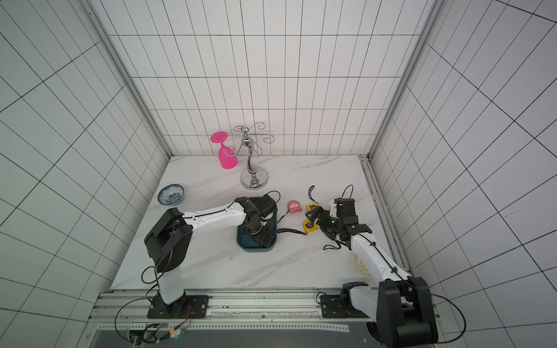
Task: Take the tape measure out of the storage box
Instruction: Pick up the tape measure from the storage box.
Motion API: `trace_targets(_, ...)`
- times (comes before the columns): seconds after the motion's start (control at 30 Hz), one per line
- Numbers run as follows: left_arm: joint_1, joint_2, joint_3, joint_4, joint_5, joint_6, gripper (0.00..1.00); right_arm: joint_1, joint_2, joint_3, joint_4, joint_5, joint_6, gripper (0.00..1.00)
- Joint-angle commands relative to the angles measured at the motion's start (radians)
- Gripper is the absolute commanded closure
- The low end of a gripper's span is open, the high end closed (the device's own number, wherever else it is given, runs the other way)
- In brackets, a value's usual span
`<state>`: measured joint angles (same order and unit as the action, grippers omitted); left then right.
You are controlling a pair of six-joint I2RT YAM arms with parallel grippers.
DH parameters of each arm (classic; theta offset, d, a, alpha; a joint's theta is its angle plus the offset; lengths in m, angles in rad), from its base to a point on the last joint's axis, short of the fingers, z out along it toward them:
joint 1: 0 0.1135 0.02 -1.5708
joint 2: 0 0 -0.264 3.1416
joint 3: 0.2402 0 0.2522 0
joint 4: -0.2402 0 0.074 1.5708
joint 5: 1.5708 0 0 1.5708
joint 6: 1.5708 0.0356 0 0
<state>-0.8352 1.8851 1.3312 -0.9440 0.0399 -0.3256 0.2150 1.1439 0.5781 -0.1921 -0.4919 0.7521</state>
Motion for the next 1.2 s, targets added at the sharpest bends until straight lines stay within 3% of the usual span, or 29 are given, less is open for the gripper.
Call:
trace_targets(0.0,0.012,0.004,0.0,-0.003,-0.067,-0.027,0.03,-0.011,0.005,0.048,-0.009,0.005,-0.009,0.01)
trace_targets(0.27,0.013,-0.071,-0.01,0.028,-0.051,-0.005,0.03,-0.011,0.001,0.043,-0.003,0.007,-0.009,0.01)
trace_targets(0.53,-0.013,-0.019,0.002,0.008,-0.04,0.047,0.03,-0.011,0.008,0.048,-0.001,0.004,-0.006,0.01)
trace_targets(1.17,-0.022,0.062,0.047,0.073,-0.086,0.074,0.18,-0.012,0.04,0.031,0.03,-0.004,0.011,0.01)
